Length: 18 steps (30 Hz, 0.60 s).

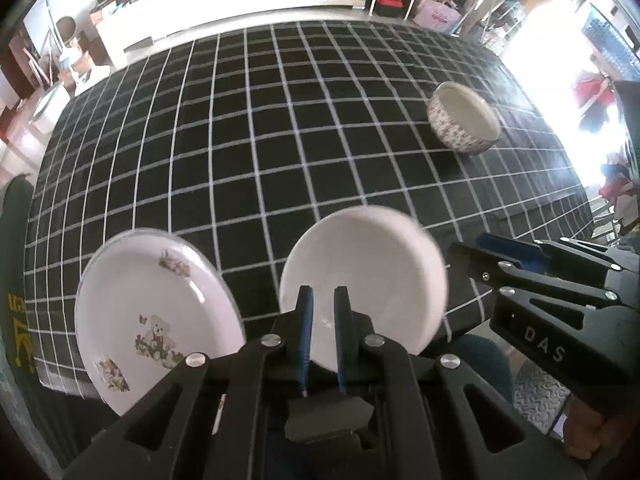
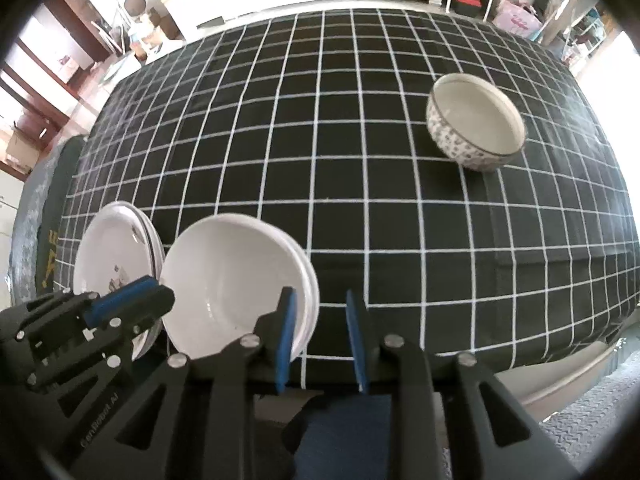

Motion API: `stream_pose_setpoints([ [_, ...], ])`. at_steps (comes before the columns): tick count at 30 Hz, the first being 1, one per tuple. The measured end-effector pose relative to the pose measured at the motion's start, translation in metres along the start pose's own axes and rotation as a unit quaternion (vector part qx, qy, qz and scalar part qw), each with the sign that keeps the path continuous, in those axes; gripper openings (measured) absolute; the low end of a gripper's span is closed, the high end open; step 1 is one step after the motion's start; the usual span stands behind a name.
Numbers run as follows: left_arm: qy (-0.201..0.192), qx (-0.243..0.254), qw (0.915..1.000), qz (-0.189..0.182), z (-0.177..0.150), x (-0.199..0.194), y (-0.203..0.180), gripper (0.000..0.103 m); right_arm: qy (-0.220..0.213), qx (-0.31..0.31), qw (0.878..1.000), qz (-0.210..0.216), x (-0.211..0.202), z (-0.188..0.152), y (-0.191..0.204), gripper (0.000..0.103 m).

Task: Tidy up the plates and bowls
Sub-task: 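Open both tools and move them to the speckled patterned bowl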

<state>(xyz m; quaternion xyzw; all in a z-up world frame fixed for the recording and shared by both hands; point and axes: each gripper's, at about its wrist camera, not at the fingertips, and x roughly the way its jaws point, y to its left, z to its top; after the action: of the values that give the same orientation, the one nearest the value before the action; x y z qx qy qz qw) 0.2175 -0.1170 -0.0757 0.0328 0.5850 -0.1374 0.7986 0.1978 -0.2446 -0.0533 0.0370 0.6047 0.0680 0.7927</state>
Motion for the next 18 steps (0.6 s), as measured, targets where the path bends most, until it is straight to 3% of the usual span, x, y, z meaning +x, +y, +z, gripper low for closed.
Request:
stream_pose_setpoints([
  [9, -0.015, 0.031, 0.9994, 0.001, 0.03, -0.005, -0.04, 0.011, -0.023, 0.031, 0.999, 0.003, -0.016, 0.013, -0.035, 0.035],
  [18, -0.027, 0.064, 0.9976, -0.006, 0.074, 0.004, -0.083, 0.016, -0.046, 0.074, 0.996, 0.005, -0.037, 0.039, -0.095, 0.037],
])
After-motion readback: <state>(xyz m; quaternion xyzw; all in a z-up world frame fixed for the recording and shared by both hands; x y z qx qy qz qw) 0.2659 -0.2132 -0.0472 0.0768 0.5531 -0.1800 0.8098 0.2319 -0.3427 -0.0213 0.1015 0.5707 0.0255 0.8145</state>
